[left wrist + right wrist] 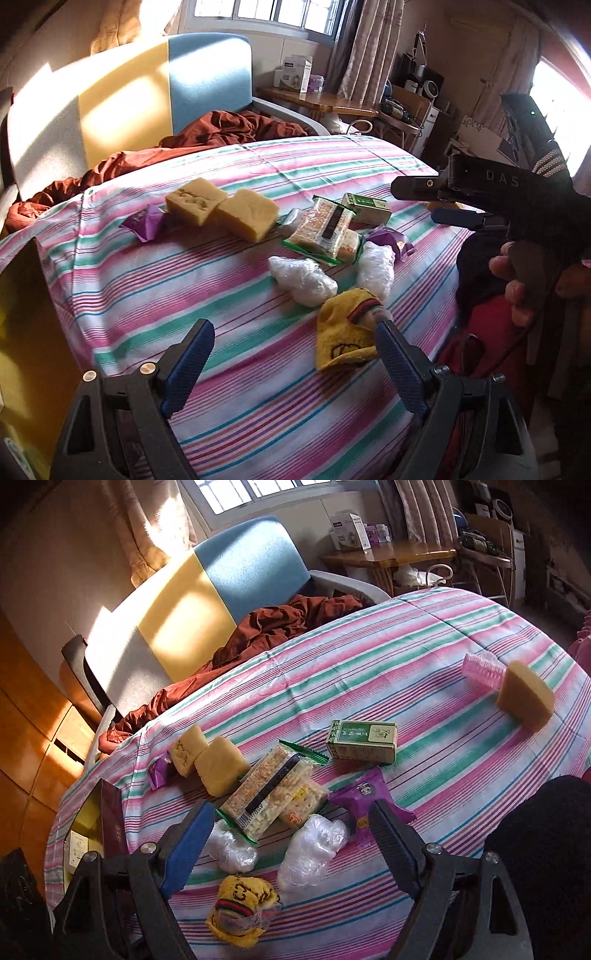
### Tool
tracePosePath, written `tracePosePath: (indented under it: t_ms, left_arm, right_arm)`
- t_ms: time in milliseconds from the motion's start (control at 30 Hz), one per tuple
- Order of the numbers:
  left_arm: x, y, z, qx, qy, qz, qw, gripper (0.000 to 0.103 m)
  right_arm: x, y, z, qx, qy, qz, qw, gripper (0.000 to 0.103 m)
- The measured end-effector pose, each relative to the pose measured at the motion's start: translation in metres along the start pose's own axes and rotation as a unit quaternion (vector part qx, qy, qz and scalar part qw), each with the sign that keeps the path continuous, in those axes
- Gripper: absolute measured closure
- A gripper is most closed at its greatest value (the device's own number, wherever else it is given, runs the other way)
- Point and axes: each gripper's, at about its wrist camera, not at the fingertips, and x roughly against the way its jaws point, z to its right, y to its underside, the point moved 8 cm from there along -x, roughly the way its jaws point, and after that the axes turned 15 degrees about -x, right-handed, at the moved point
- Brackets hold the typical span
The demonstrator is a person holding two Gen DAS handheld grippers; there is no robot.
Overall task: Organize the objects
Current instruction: 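Move both tools back from the tray toward the remaining items, then grasp the yellow plush toy with the left tool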
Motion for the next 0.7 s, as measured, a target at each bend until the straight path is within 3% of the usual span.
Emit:
tracePosePath:
  t_ms: [100, 300, 400, 433, 500, 567, 700]
  left_arm:
    - [-0.021, -0.005, 0.01, 0.004, 0.024, -0.014, 0.9996, 0.014]
    - [-0.064, -0.007, 0.028, 0.024, 0.068, -0.045, 0.9963, 0.017]
    - [-0.082, -0.003, 0.033, 0.032, 0.086, -0.058, 0.9941, 0.034]
    - [-0.086, -0.001, 0.036, 0.033, 0.097, -0.061, 0.9928, 0.046]
    - [-0.082, -0.001, 0.041, 0.017, 0.1, -0.043, 0.994, 0.058]
    - [-0.076, 0.003, 0.045, 0.004, 0.1, -0.037, 0.9943, 0.063]
    - [-0.055, 0.017, 0.036, -0.023, 0.062, -0.021, 0.9976, 0.064]
  right_arm:
    - [0.002, -0.004, 0.009, -0.039, -0.021, 0.003, 0.999, 0.016]
    - [0.0, -0.003, 0.006, -0.039, -0.03, -0.007, 0.999, 0.016]
    - [-0.002, -0.003, 0.007, -0.043, -0.032, -0.012, 0.998, 0.016]
    - [-0.003, -0.004, 0.008, -0.045, -0.034, -0.014, 0.998, 0.016]
    - [-0.003, -0.004, 0.009, -0.048, -0.033, -0.015, 0.998, 0.016]
    - [-0.005, -0.004, 0.009, -0.047, -0.031, -0.017, 0.998, 0.016]
    - [-0.007, -0.003, 0.009, -0.045, -0.022, -0.02, 0.999, 0.016]
